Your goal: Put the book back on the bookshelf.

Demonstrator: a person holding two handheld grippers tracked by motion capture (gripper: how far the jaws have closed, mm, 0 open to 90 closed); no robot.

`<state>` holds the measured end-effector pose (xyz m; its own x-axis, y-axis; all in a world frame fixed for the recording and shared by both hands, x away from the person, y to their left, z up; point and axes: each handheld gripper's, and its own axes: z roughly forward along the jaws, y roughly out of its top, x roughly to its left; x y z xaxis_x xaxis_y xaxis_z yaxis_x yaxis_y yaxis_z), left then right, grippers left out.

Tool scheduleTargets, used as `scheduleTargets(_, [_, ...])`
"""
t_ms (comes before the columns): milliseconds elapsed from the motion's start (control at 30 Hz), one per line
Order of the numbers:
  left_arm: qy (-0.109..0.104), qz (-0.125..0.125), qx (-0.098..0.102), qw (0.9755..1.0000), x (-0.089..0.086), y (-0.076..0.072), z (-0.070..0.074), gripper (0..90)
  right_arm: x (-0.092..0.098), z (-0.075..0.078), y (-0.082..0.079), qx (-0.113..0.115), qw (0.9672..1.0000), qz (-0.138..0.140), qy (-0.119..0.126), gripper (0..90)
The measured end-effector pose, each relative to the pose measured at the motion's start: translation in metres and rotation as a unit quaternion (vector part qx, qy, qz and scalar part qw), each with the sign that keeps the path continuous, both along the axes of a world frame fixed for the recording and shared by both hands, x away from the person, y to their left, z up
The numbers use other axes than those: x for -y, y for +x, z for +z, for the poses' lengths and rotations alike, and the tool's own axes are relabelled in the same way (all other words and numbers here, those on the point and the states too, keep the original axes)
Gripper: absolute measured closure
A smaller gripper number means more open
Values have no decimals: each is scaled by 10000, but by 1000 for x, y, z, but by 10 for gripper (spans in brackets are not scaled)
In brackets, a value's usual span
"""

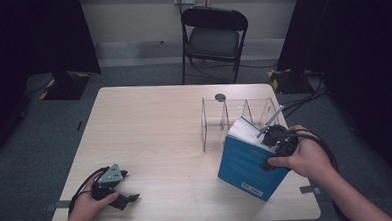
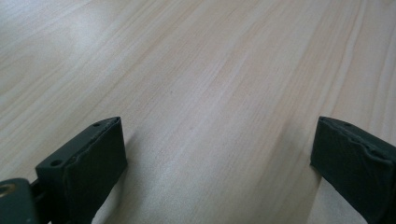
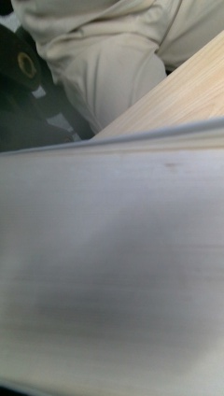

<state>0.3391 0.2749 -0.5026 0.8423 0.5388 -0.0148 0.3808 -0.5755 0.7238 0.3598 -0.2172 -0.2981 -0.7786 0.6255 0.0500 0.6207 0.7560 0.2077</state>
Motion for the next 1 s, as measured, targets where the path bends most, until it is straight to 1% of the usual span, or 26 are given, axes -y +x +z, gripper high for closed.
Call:
scheduleTargets(33, [0,2,1,10000,0,0,0,27,0,1,0,-10,10000,-79,1,612])
scheduleTargets(67, [5,5,-1,10000,0,0,0,26,1,1,1,-86,9999,-138,41,613])
scheduleTargets(100, [5,4,-1,10000,0,0,0,26,2,2,1,-68,9998,-158,37,613])
scheduleTargets(133, [67,-1,11,10000,0,0,1,24,2,3,2,-122,9998,-179,54,613])
scheduleTargets(233, [73,-4,-3,10000,0,1,1,20,4,6,3,-154,9995,-278,3,614])
scheduleTargets(267, [75,-7,-2,10000,0,1,1,19,6,7,3,-200,9993,-302,-20,614])
scheduleTargets(333, [64,0,-24,10000,0,0,0,17,8,10,3,-176,9993,-328,-106,615])
scheduleTargets(367, [59,-3,-25,10000,0,0,0,17,9,12,4,-160,9989,-408,-146,615])
scheduleTargets(400, [59,-2,-24,10000,0,0,0,17,10,13,4,-168,9988,-427,-160,615])
scheduleTargets(433, [64,1,-25,10000,0,0,1,17,14,15,4,-176,9987,-459,-150,615])
scheduleTargets(467, [59,-3,-24,10000,0,0,0,17,17,16,4,-187,9982,-552,-115,615])
scheduleTargets(600, [78,17,-13,10000,1,0,1,16,26,22,4,-217,9972,-715,-68,615])
scheduleTargets(633, [80,16,-13,10000,1,0,1,16,28,23,4,-201,9971,-728,-90,615])
scheduleTargets(867, [85,18,-12,10000,1,0,1,16,39,32,6,-182,9941,-1051,-171,615])
scheduleTargets(900, [62,-2,-25,10000,1,1,0,16,42,34,7,-174,9939,-1078,-172,615])
scheduleTargets(967, [67,-1,-24,10000,0,1,0,16,45,37,8,-177,9925,-1187,-214,615])
scheduleTargets(1000, [84,21,-12,10000,1,0,1,16,47,37,10,-164,9927,-1180,-205,615])
